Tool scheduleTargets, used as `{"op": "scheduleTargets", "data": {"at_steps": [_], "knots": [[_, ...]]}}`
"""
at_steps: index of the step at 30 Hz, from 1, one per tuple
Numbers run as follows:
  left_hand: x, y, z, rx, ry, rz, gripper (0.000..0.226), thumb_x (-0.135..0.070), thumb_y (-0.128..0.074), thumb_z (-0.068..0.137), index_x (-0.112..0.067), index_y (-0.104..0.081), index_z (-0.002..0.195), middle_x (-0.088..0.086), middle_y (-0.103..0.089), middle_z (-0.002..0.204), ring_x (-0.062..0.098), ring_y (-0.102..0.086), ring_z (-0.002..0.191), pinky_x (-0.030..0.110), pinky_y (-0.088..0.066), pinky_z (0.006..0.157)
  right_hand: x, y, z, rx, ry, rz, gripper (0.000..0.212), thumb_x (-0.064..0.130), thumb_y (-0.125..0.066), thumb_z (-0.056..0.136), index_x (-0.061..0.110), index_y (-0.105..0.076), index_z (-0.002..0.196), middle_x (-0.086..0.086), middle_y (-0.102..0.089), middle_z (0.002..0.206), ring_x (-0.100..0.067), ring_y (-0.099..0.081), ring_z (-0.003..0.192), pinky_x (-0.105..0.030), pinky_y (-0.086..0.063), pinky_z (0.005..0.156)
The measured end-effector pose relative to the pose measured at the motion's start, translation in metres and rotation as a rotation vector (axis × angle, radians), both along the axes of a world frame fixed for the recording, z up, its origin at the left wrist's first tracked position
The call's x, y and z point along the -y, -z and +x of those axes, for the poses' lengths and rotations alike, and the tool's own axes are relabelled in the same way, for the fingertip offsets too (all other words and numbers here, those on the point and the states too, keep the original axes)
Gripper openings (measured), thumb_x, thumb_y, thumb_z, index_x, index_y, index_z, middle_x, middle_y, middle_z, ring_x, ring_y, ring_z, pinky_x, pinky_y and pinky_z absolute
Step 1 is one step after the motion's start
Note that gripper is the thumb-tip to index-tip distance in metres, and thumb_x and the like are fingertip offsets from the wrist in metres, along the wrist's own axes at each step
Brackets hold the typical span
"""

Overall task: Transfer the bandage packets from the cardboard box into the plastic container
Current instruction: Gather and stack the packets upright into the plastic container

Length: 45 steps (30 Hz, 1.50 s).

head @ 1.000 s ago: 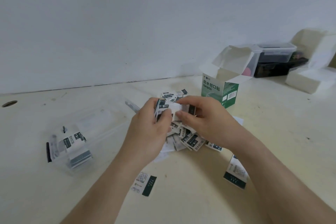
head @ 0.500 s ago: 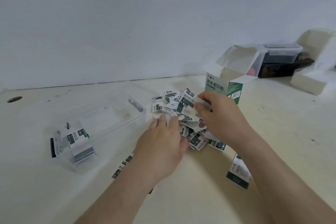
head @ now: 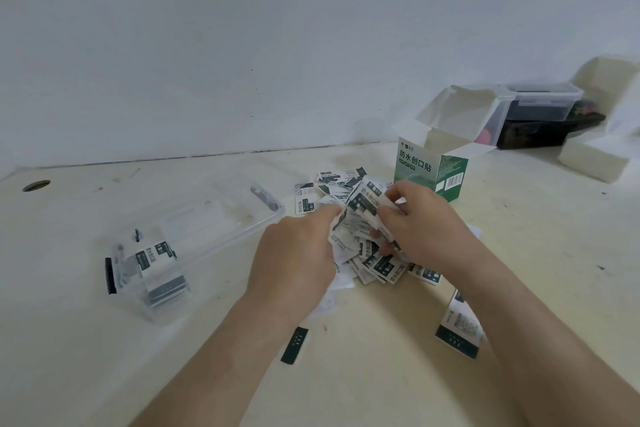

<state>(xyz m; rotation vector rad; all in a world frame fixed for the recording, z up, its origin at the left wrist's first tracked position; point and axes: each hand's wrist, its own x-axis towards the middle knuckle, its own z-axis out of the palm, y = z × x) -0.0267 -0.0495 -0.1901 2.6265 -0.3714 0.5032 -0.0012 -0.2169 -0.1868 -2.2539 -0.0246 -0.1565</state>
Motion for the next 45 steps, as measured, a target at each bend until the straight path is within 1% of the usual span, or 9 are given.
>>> {"op": "scheduleTargets", "data": {"at_steps": [3, 7, 12, 20, 25, 30, 34, 39, 45], "knots": [[0.002, -0.007, 0.0, 0.046, -0.021, -0.293, 0.036, -0.015, -0.053, 0.095, -0.033, -0.057, 0.127, -0.003, -0.07, 0.073, 0.009, -0.049, 0.042, 0.027, -0.05, 0.054, -0.005, -0.003, -0.003, -0.088, 0.018, 0.376, 0.009, 0.022, -0.044, 0.1, 0.016, -0.05, 0.101, -0.002, -0.076, 0.078, -0.022, -0.072, 0.06, -0.037, -0.049, 0.054], [0.004, -0.016, 0.0, -0.106, 0.011, -0.846, 0.029, -0.008, -0.062, 0.092, -0.03, -0.066, 0.11, -0.006, -0.076, 0.09, 0.004, -0.07, 0.071, 0.02, -0.055, 0.066, -0.012, -0.009, -0.008, -0.16, 0.018, 0.751, 0.01, 0.018, -0.044, 0.102, 0.013, -0.05, 0.109, -0.001, -0.077, 0.082, -0.021, -0.075, 0.072, -0.026, -0.053, 0.053], [0.008, -0.016, -0.001, -0.254, 0.091, -1.323, 0.034, 0.007, -0.06, 0.089, -0.02, -0.064, 0.109, 0.002, -0.076, 0.093, 0.021, -0.073, 0.084, 0.029, -0.056, 0.064, -0.032, -0.003, -0.015, -0.265, -0.124, 0.986, 0.016, 0.015, -0.047, 0.101, 0.01, -0.058, 0.112, -0.012, -0.074, 0.096, -0.023, -0.069, 0.08, -0.044, -0.056, 0.079], [0.002, -0.022, 0.003, 0.164, 0.079, -1.261, 0.043, 0.012, -0.058, 0.086, -0.028, -0.067, 0.099, -0.008, -0.053, 0.079, 0.002, -0.056, 0.069, 0.019, -0.049, 0.068, -0.03, 0.002, -0.016, -0.289, -0.291, 0.739, 0.014, 0.015, -0.044, 0.101, 0.02, -0.056, 0.095, -0.015, -0.073, 0.087, -0.032, -0.071, 0.067, -0.033, -0.045, 0.053], [0.002, -0.026, 0.004, 0.326, 0.082, -1.231, 0.046, 0.014, -0.055, 0.087, -0.03, -0.066, 0.095, -0.008, -0.05, 0.081, -0.001, -0.055, 0.07, 0.018, -0.048, 0.067, -0.032, -0.008, -0.023, -0.542, -0.461, 0.994, 0.016, 0.003, -0.04, 0.097, 0.013, -0.053, 0.097, -0.019, -0.07, 0.083, -0.03, -0.064, 0.054, -0.031, -0.054, 0.053], [-0.006, -0.034, -0.011, 0.91, 0.261, -0.6, 0.033, 0.014, -0.051, 0.09, -0.013, -0.063, 0.105, 0.015, -0.055, 0.095, 0.004, -0.052, 0.097, 0.018, -0.043, 0.083, -0.034, -0.003, -0.023, -0.582, -0.454, 0.956, 0.012, 0.006, -0.04, 0.097, 0.012, -0.049, 0.095, -0.015, -0.068, 0.073, -0.023, -0.059, 0.048, -0.018, -0.039, 0.032], [0.017, -0.021, -0.017, 0.573, 0.553, -0.466, 0.024, -0.011, -0.052, 0.09, -0.027, -0.065, 0.103, -0.001, -0.055, 0.092, 0.003, -0.054, 0.088, 0.025, -0.047, 0.078, -0.027, 0.001, -0.012, -0.546, -0.439, 1.082, 0.019, 0.023, -0.047, 0.099, 0.01, -0.057, 0.108, -0.012, -0.059, 0.085, -0.018, -0.058, 0.063, -0.02, -0.05, 0.043], [0.018, -0.009, -0.012, 0.492, 0.614, -0.339, 0.058, 0.012, -0.044, 0.083, -0.019, -0.046, 0.132, -0.001, -0.049, 0.101, 0.005, -0.051, 0.092, 0.02, -0.046, 0.079, -0.014, -0.009, -0.014, -0.421, -0.498, 1.079, 0.024, 0.02, -0.056, 0.087, 0.015, -0.063, 0.065, -0.001, -0.054, 0.06, -0.011, -0.052, 0.051, -0.018, -0.046, 0.042], [0.022, -0.013, -0.013, 0.15, 0.326, -0.968, 0.04, -0.003, -0.049, 0.095, -0.036, -0.055, 0.117, 0.005, -0.058, 0.094, 0.027, -0.063, 0.084, 0.034, -0.054, 0.063, -0.022, -0.009, -0.014, -0.253, -0.266, 1.109, 0.016, 0.007, -0.047, 0.098, 0.007, -0.063, 0.1, -0.007, -0.071, 0.075, -0.016, -0.065, 0.06, -0.028, -0.048, 0.055]]}}
